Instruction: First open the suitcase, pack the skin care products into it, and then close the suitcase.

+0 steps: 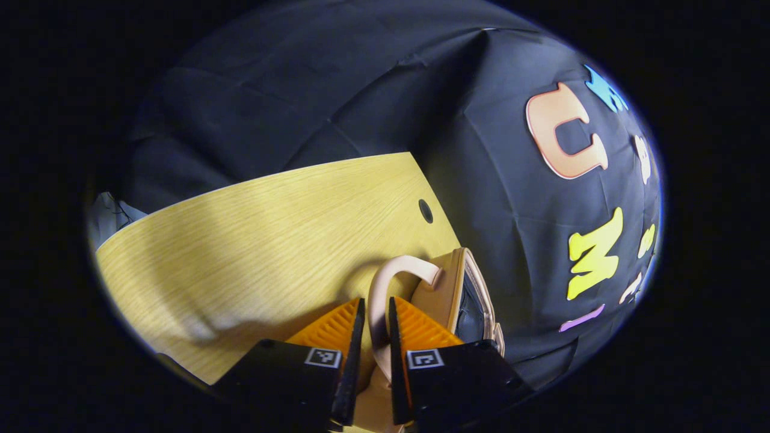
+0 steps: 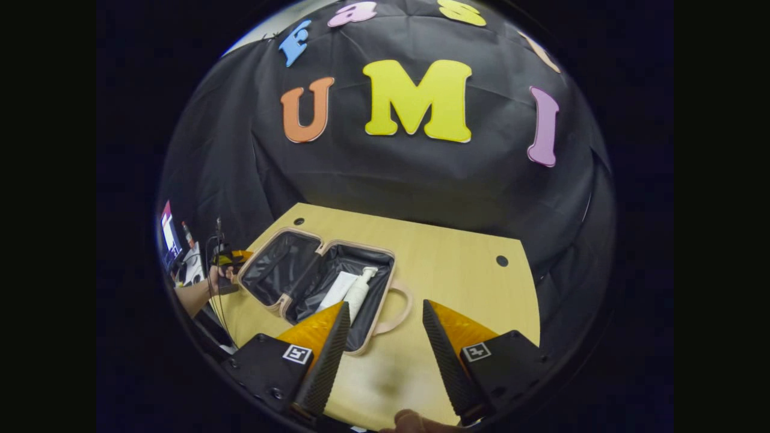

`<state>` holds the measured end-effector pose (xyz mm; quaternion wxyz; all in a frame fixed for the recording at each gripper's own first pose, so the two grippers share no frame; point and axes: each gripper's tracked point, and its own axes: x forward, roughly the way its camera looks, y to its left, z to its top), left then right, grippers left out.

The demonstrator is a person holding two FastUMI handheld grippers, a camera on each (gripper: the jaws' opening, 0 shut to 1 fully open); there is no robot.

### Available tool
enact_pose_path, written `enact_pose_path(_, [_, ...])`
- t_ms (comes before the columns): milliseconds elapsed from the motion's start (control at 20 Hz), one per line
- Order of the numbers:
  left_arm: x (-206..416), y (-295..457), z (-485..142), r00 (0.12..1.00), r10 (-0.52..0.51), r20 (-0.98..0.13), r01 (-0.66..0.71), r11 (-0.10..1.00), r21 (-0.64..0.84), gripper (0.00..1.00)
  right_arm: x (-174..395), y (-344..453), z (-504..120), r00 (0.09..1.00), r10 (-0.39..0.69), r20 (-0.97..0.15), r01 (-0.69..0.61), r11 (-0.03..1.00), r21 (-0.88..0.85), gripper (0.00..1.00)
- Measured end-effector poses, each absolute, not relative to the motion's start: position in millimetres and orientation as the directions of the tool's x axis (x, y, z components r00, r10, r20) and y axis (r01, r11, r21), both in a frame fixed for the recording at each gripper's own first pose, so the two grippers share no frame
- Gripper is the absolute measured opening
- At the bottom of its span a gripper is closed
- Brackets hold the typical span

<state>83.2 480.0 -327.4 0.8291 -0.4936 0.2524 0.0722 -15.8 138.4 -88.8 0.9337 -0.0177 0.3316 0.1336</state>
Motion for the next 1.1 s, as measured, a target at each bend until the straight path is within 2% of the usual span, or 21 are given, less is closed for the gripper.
enact_pose_path(50, [85.6, 483.1, -322.6, 0.864, -0.125, -0.488, -0.371, 0.499, -0.783, 0.18, -16.9, 134.1, -88.0, 0.748, 0.235, -0.621, -0.244, 0.967, 0.072, 0.72])
enact_pose_path(100, [86.4, 480.2, -318.1, 0.864, -0.129, -0.486, -0.368, 0.498, -0.785, 0.13, -18.4, 131.0, -84.9, 0.752, 0.239, -0.614, -0.233, 0.968, 0.091, 0.72])
enact_pose_path(200, [84.0, 478.5, -311.1, 0.855, -0.122, -0.504, -0.365, 0.548, -0.752, 0.09, -20.4, 122.0, -81.2, 0.768, 0.227, -0.599, -0.214, 0.972, 0.094, 0.72])
enact_pose_path(250, [85.1, 478.5, -304.8, 0.850, -0.102, -0.517, -0.365, 0.593, -0.718, 0.07, -21.3, 108.2, -78.7, 0.792, 0.187, -0.581, -0.190, 0.980, 0.056, 0.72])
enact_pose_path(400, [85.1, 477.2, -267.7, 0.865, -0.049, -0.499, -0.343, 0.669, -0.660, 0.06, -28.3, 86.9, -68.1, 0.836, 0.130, -0.533, -0.154, 0.988, 0.000, 0.72])
enact_pose_path(500, [85.6, 473.6, -228.9, 0.888, -0.043, -0.457, -0.300, 0.700, -0.649, 0.05, -37.8, 76.5, -60.0, 0.853, 0.123, -0.507, -0.141, 0.990, 0.003, 0.70])
enact_pose_path(600, [84.8, 460.7, -189.5, 0.905, -0.038, -0.423, -0.262, 0.734, -0.626, 0.05, -46.2, 65.1, -52.5, 0.869, 0.117, -0.482, -0.128, 0.992, 0.009, 0.72])
enact_pose_path(700, [80.9, 429.2, -141.2, 0.923, -0.038, -0.382, -0.194, 0.812, -0.550, 0.05, -56.5, 44.7, -41.4, 0.892, 0.094, -0.442, -0.107, 0.994, -0.004, 0.72])
enact_pose_path(800, [79.3, 397.8, -98.4, 0.941, -0.044, -0.336, -0.148, 0.840, -0.523, 0.05, -61.6, 30.6, -37.0, 0.905, 0.071, -0.420, -0.084, 0.996, -0.013, 0.72])
enact_pose_path(1000, [74.9, 330.8, -53.3, 0.954, -0.017, -0.299, -0.086, 0.941, -0.327, 0.04, -64.8, 11.3, -35.6, 0.921, 0.037, -0.388, -0.038, 0.999, 0.005, 0.70])
enact_pose_path(1100, [78.1, 282.5, -29.0, 0.962, -0.045, -0.269, -0.035, 0.958, -0.285, 0.04, -62.7, 1.0, -38.5, 0.922, 0.023, -0.386, -0.012, 0.999, 0.031, 0.70])
